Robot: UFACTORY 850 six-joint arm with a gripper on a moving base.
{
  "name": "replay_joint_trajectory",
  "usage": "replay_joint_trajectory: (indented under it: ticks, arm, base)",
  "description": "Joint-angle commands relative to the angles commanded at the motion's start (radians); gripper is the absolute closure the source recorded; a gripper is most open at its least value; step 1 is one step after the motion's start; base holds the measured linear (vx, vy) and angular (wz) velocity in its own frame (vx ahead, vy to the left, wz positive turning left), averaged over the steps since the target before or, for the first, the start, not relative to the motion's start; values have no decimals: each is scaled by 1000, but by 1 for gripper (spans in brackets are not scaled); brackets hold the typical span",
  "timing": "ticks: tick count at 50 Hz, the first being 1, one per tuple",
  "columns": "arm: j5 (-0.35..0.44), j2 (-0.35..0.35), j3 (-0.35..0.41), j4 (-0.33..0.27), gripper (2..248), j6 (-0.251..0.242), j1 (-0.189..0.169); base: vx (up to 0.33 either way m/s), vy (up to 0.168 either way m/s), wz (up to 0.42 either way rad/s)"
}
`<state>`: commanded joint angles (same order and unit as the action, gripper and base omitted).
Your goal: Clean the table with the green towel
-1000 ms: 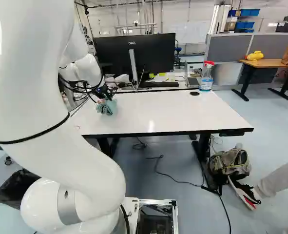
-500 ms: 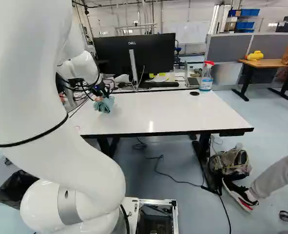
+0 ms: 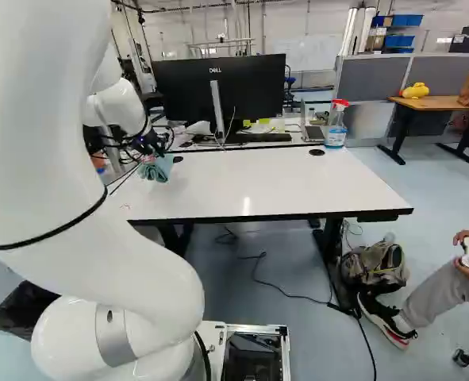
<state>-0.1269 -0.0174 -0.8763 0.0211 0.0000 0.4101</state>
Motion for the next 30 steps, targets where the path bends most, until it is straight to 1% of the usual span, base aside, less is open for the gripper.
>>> replay_joint_trajectory:
  ticks: [30]
  arm:
    - [0,80,79,0,208,0,103]
  base:
    - [0,0,0]
